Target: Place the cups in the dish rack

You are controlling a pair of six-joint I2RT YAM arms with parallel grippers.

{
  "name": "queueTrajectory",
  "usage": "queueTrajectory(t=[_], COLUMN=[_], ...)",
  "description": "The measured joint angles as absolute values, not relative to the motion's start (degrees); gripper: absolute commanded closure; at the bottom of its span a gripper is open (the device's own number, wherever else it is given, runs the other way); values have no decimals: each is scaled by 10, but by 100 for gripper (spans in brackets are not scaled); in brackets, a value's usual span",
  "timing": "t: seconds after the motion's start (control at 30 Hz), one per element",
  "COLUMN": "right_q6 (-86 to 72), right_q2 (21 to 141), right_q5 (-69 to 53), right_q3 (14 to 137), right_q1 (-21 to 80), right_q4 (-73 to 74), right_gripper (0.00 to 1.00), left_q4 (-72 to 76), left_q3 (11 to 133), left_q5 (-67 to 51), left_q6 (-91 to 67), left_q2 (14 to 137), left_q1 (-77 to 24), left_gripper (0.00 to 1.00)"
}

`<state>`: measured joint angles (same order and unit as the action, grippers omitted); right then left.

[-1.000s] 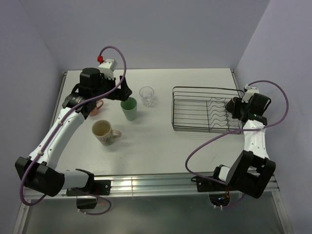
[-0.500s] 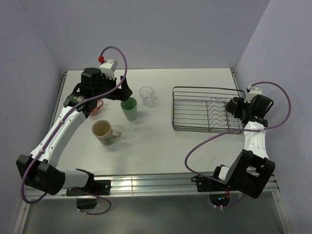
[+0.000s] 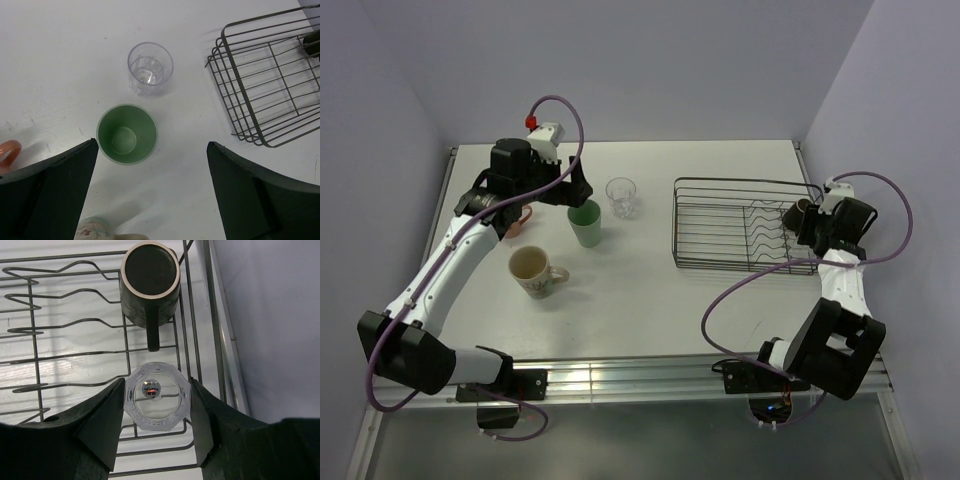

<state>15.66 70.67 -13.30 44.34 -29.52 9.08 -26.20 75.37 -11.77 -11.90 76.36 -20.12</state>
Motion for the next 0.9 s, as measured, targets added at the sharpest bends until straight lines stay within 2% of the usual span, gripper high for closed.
queueTrajectory(t=[0.9], right_q6=[154], right_q2=[741], right_q5=[-147], right_q3=[412], right_q1=[-306], right_q4=[33], right_gripper=[88], left_q4=[-261], left_q3=[760], left_q5=[-117], left_q6=[-119], left_q2=[779], left_q1=[-201], left_gripper=[1])
